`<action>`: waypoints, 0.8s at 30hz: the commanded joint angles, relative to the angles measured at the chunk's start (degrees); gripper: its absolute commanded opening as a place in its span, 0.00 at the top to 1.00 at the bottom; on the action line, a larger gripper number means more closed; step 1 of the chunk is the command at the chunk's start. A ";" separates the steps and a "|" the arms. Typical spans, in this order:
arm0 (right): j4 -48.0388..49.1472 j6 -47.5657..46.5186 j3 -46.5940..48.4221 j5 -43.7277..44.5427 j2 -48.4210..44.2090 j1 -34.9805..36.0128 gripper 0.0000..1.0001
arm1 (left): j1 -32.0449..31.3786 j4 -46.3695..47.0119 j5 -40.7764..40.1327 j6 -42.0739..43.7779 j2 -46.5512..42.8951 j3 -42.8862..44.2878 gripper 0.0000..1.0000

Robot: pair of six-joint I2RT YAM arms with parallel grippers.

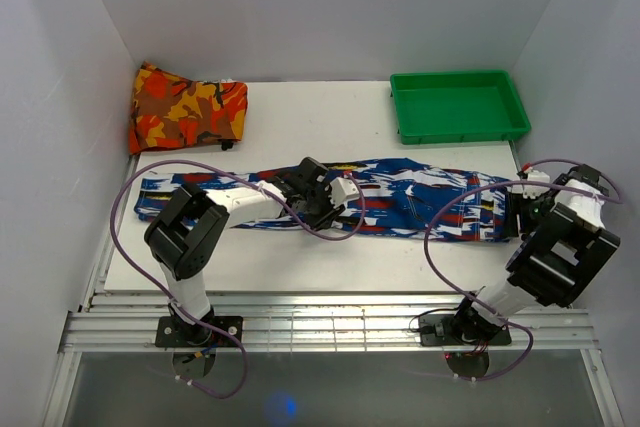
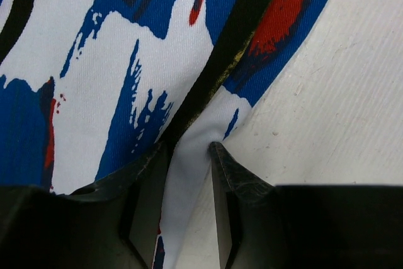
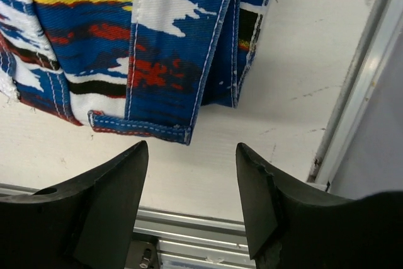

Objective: Fold and stack the trousers
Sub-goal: Fold the trousers

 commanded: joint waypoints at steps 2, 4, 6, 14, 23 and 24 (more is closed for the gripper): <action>1.48 0.63 -0.11 -4.40 3.37 -0.63 0.38 | 0.97 -0.72 -3.15 -0.71 1.04 0.46 0.55; 1.30 0.89 0.68 -6.33 4.33 -0.54 0.42 | 0.97 -0.72 -3.24 -0.71 0.95 0.02 0.55; 0.34 1.16 1.39 -7.57 4.69 -0.63 0.46 | 1.06 -0.64 -3.33 -0.71 0.43 -0.50 0.55; -1.43 2.47 2.71 -10.48 8.46 -0.37 0.55 | 0.97 -0.37 -3.15 -1.41 -0.01 -1.74 0.55; -0.72 4.15 5.69 -9.16 10.93 0.16 0.43 | 1.06 -0.46 -2.80 -1.67 -0.02 -1.91 0.55; -1.07 4.06 6.04 -9.25 11.02 0.25 0.59 | 1.06 -0.55 -2.72 -1.76 0.07 -1.83 0.55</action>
